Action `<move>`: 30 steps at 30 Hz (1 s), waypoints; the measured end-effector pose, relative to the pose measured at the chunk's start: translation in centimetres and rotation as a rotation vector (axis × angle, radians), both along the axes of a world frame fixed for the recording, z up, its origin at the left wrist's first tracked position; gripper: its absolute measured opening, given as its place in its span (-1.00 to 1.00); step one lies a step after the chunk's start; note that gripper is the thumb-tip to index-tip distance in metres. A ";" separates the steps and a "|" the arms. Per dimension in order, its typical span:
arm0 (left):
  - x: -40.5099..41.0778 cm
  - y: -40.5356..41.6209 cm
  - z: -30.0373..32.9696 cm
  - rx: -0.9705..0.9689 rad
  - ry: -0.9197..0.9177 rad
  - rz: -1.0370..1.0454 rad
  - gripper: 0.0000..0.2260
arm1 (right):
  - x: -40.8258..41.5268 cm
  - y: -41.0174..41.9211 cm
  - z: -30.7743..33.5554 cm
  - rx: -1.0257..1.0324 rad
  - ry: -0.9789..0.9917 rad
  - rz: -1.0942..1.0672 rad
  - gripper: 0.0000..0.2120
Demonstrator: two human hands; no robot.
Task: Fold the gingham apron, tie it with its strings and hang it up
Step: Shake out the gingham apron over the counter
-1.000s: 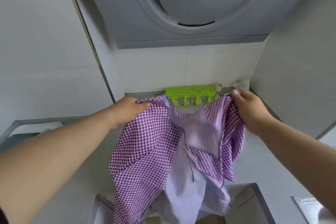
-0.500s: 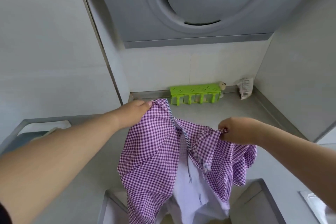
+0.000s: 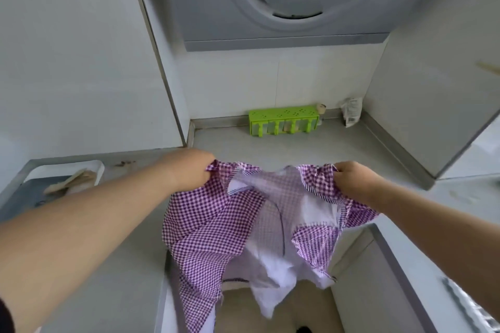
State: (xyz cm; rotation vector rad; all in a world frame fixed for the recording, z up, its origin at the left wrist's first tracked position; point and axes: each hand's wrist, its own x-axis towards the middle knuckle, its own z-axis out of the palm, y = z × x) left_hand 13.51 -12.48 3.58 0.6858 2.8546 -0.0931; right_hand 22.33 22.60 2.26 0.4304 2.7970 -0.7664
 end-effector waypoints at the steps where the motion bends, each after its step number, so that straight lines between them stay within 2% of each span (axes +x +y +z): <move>1: 0.6 -0.3 0.1 -0.073 0.044 -0.010 -0.78 | 0.4 -0.1 -0.3 0.028 -0.029 0.006 -0.70; 3: 2.0 -0.6 0.0 -0.168 0.095 -0.005 -0.77 | 1.2 -0.2 -0.5 0.088 -0.066 -0.012 -0.53; 4: 2.6 -0.6 -0.3 -0.166 0.086 0.020 -0.74 | 1.5 0.0 -0.9 0.041 -0.064 -0.058 -0.46; 6: 3.6 -0.4 -0.8 -0.110 0.009 0.091 -0.66 | 2.2 0.1 -1.1 -0.040 -0.075 -0.142 -0.40; 7: 4.0 -0.4 -1.1 -0.068 -0.056 0.117 -0.65 | 2.8 0.1 -1.3 -0.042 -0.108 -0.103 -0.39; 9: 4.9 -0.6 -2.0 0.014 -0.174 0.099 -0.68 | 4.2 0.3 -2.6 0.092 -0.196 0.131 -0.45; 11: 6.7 -0.7 -2.8 0.071 -0.270 0.042 -0.76 | 6.3 0.4 -3.5 0.262 -0.292 0.411 -0.60; 12: 8.0 -0.7 -3.5 0.079 -0.337 0.016 -0.79 | 7.5 0.7 -4.0 0.264 -0.360 0.455 -0.67; 14: 10.8 -0.2 -4.7 -0.072 -0.520 -0.016 -0.84 | 9.6 1.5 -4.9 0.219 -0.526 0.506 -0.78; 15: 12.8 0.4 -5.4 -0.182 -0.615 -0.005 -0.84 | 10.7 2.0 -5.3 0.261 -0.574 0.556 -0.78; 17: 14.1 0.8 -5.7 -0.265 -0.664 0.044 -0.83 | 10.2 3.0 -6.0 0.362 -0.529 0.585 -0.73; 18: 14.9 1.6 -5.3 -0.173 -0.598 0.102 -0.88 | 9.8 3.6 -5.6 0.419 -0.430 0.571 -0.72; 19: 15.3 2.1 -4.7 -0.004 -0.444 0.192 -0.91 | 8.9 4.4 -5.1 0.429 -0.241 0.508 -0.73; 22: 16.3 3.9 -2.0 0.699 0.333 0.582 -0.94 | 7.1 6.0 -0.7 0.014 0.544 0.079 -0.78; 23: 17.2 4.5 -1.3 0.864 0.525 0.618 -0.93 | 7.3 6.1 0.3 -0.093 0.760 0.047 -0.77; 24: 18.4 5.6 -1.0 0.898 0.615 0.586 -0.94 | 8.0 5.9 0.8 -0.113 0.903 0.093 -0.73; 25: 19.9 6.6 -1.4 0.816 0.563 0.490 -0.94 | 9.5 5.5 0.4 -0.074 0.971 0.229 -0.70; 26: 21.1 7.5 -2.2 0.608 0.357 0.346 -0.90 | 11.2 5.0 -0.8 0.021 0.918 0.401 -0.70; 27: 22.6 8.3 -3.5 0.299 0.021 0.216 -0.83 | 13.2 4.4 -2.5 0.130 0.662 0.593 -0.70; 28: 24.3 9.0 -4.6 -0.042 -0.332 0.129 -0.77 | 15.0 4.4 -4.5 0.308 0.289 0.773 -0.72; 29: 25.7 9.4 -5.7 -0.312 -0.592 0.054 -0.74 | 16.8 4.5 -6.3 0.438 -0.049 0.980 -0.73; 30: 26.7 9.6 -6.7 -0.416 -0.739 -0.016 -0.74 | 18.1 5.2 -7.7 0.521 -0.257 1.141 -0.72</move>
